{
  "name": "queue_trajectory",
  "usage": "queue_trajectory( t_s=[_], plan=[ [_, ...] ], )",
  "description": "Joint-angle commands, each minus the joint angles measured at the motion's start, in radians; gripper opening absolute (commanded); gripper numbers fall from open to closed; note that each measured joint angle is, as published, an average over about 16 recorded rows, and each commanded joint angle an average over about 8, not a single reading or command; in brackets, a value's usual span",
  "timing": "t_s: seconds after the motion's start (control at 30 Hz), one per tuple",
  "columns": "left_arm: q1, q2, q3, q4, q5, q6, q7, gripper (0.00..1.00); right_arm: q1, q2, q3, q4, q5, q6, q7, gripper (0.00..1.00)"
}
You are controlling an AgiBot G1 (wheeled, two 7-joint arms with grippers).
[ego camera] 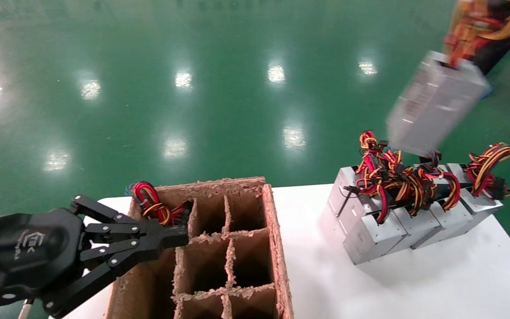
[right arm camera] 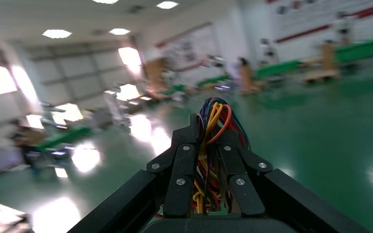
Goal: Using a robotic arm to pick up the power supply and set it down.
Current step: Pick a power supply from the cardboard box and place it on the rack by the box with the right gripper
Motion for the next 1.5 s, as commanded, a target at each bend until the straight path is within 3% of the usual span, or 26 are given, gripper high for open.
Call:
queue_trajectory(
  t_s=[0.03, 0.33, 0.67, 1.13, 1.33, 1.5],
  plan=[
    [0.0, 0.0, 0.0, 0.0, 0.0, 0.0, 0.0, 0.0, -0.033, 0.048, 0.023, 0.003, 0.003, 0.017, -0.001, 0.0],
    [0.0, 0.0, 0.0, 0.0, 0.0, 0.0, 0.0, 0.0, -0.248, 0.226, 0.191, -0.019, 0.053, 0.079, -0.021, 0.0],
    [0.0, 0.0, 0.0, 0.0, 0.0, 0.0, 0.0, 0.0, -0.523, 0.305, 0.437, -0.141, 0.058, 0.067, -0.064, 0.0],
    [0.0, 0.0, 0.0, 0.0, 0.0, 0.0, 0.0, 0.0, -0.883, 0.259, 0.828, -0.244, -0.063, -0.003, -0.094, 0.0],
    [0.0, 0.0, 0.0, 0.0, 0.0, 0.0, 0.0, 0.0, -1.034, 0.191, 0.959, -0.163, -0.137, 0.037, -0.055, 0.0],
    [0.0, 0.0, 0.0, 0.0, 0.0, 0.0, 0.0, 0.0, -1.132, 0.127, 1.013, -0.036, -0.185, 0.11, 0.023, 0.0]
  ],
)
